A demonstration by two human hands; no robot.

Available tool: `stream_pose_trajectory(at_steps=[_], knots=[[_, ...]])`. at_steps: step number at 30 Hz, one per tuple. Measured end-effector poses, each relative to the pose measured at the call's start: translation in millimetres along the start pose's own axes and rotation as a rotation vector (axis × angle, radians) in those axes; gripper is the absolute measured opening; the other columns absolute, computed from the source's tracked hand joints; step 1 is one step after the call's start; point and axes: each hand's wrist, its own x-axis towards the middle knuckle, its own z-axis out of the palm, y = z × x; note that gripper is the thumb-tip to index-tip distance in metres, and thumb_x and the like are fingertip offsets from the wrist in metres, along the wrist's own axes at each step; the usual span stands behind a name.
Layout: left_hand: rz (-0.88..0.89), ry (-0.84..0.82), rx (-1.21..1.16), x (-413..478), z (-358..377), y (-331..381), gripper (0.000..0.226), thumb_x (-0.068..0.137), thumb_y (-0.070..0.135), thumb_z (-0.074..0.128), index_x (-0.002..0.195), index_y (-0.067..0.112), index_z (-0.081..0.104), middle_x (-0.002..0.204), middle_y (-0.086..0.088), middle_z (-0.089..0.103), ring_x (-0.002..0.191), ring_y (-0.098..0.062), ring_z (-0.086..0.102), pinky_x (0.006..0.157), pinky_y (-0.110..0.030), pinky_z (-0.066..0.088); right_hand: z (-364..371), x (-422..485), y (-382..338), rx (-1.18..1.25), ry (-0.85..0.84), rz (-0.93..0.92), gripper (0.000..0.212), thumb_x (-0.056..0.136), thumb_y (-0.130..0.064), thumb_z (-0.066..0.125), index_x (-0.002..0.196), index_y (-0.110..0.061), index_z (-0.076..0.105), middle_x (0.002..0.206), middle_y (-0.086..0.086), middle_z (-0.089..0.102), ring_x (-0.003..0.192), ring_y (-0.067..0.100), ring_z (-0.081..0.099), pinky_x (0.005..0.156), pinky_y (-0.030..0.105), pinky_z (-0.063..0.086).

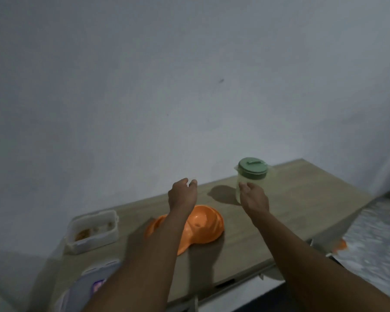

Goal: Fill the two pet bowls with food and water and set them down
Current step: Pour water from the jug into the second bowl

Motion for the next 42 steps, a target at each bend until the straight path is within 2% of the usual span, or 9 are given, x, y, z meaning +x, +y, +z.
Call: stream_pose_trajectory(at_steps=[3, 6, 11, 14, 21, 27, 33, 38, 42], knots=[[-0.022, 0.004, -0.009, 6.6, 48.2, 20.9, 0.049, 0.096, 0.037, 0.050, 0.137, 0.011, 0.056, 0.141, -0.008, 0.055, 0.131, -0.029, 0.049, 0.105, -0.035, 0.040, -24.9, 43.5, 16.2, 0.033, 0.010, 0.001, 0.048, 0.098, -0.043, 0.043, 0.133, -0.013, 0.058, 0.135, 0.014, 0.059, 0.125, 0.037, 0.052, 0.104, 0.041, 0.042], [-0.062, 0.020, -0.012, 15.9, 97.3, 37.6, 0.050, 0.093, 0.038, 0.049, 0.124, 0.000, 0.059, 0.129, -0.019, 0.060, 0.121, -0.036, 0.054, 0.099, -0.042, 0.044, -41.8, 84.2, 32.5, 0.050, -0.027, 0.005, 0.049, 0.099, -0.043, 0.042, 0.138, -0.014, 0.053, 0.139, 0.014, 0.056, 0.128, 0.037, 0.050, 0.107, 0.048, 0.041], [-0.118, 0.058, -0.076, 27.9, 170.4, 71.8, 0.049, 0.096, 0.040, 0.050, 0.133, 0.009, 0.057, 0.140, -0.010, 0.056, 0.127, -0.029, 0.051, 0.105, -0.038, 0.041, -66.9, 147.0, 56.4, 0.064, -0.076, 0.029, 0.054, 0.099, -0.043, 0.044, 0.143, -0.012, 0.046, 0.144, 0.015, 0.050, 0.133, 0.036, 0.046, 0.109, 0.049, 0.039], [-0.186, 0.079, -0.096, 35.4, 198.3, 81.0, 0.060, 0.095, 0.044, 0.052, 0.144, 0.011, 0.045, 0.147, -0.009, 0.047, 0.134, -0.030, 0.044, 0.107, -0.039, 0.037, -75.0, 166.8, 67.3, 0.045, -0.110, 0.031, 0.056, 0.100, -0.044, 0.043, 0.145, -0.012, 0.042, 0.147, 0.015, 0.047, 0.135, 0.036, 0.044, 0.111, 0.048, 0.038], [-0.250, 0.058, -0.149, 55.3, 232.3, 92.1, 0.062, 0.096, 0.042, 0.054, 0.144, 0.006, 0.039, 0.145, -0.012, 0.048, 0.131, -0.032, 0.047, 0.100, -0.036, 0.041, -71.2, 198.0, 73.7, 0.124, -0.236, 0.064, 0.070, 0.096, -0.056, 0.041, 0.151, -0.014, 0.030, 0.153, 0.016, 0.038, 0.139, 0.037, 0.038, 0.112, 0.052, 0.035], [-0.264, -0.012, -0.282, 75.9, 239.9, 78.1, 0.042, 0.089, 0.036, 0.061, 0.125, 0.015, 0.056, 0.122, -0.006, 0.064, 0.107, -0.027, 0.060, 0.086, -0.042, 0.051, -61.2, 207.7, 76.5, 0.229, -0.306, 0.144, 0.083, 0.086, -0.071, 0.042, 0.146, -0.014, 0.033, 0.146, 0.017, 0.046, 0.131, 0.038, 0.046, 0.108, 0.053, 0.039], [-0.335, -0.110, -0.503, 81.1, 244.2, 71.6, 0.032, 0.093, 0.027, 0.056, 0.123, 0.016, 0.056, 0.114, 0.000, 0.063, 0.087, -0.009, 0.057, 0.068, -0.030, 0.041, -49.4, 219.6, 82.8, 0.320, -0.360, 0.216, 0.086, 0.085, -0.072, 0.047, 0.145, -0.012, 0.030, 0.148, 0.017, 0.042, 0.133, 0.038, 0.042, 0.108, 0.052, 0.037], [-0.329, -0.084, -0.535, 78.2, 249.7, 67.9, 0.035, 0.092, 0.031, 0.055, 0.125, 0.020, 0.057, 0.115, 0.002, 0.064, 0.097, -0.014, 0.058, 0.072, -0.032, 0.043, -41.6, 222.7, 81.8, 0.329, -0.342, 0.203, 0.081, 0.079, -0.074, 0.043, 0.136, -0.018, 0.035, 0.142, 0.016, 0.047, 0.127, 0.036, 0.047, 0.105, 0.054, 0.040], [-0.327, -0.125, -0.540, 71.4, 246.2, 64.0, 0.044, 0.087, 0.039, 0.056, 0.128, 0.023, 0.056, 0.121, 0.005, 0.064, 0.113, -0.018, 0.057, 0.097, -0.045, 0.044, -42.6, 219.7, 86.3, 0.351, -0.326, 0.185, 0.087, 0.071, -0.082, 0.045, 0.130, -0.017, 0.044, 0.137, 0.013, 0.051, 0.123, 0.035, 0.050, 0.102, 0.055, 0.043]])
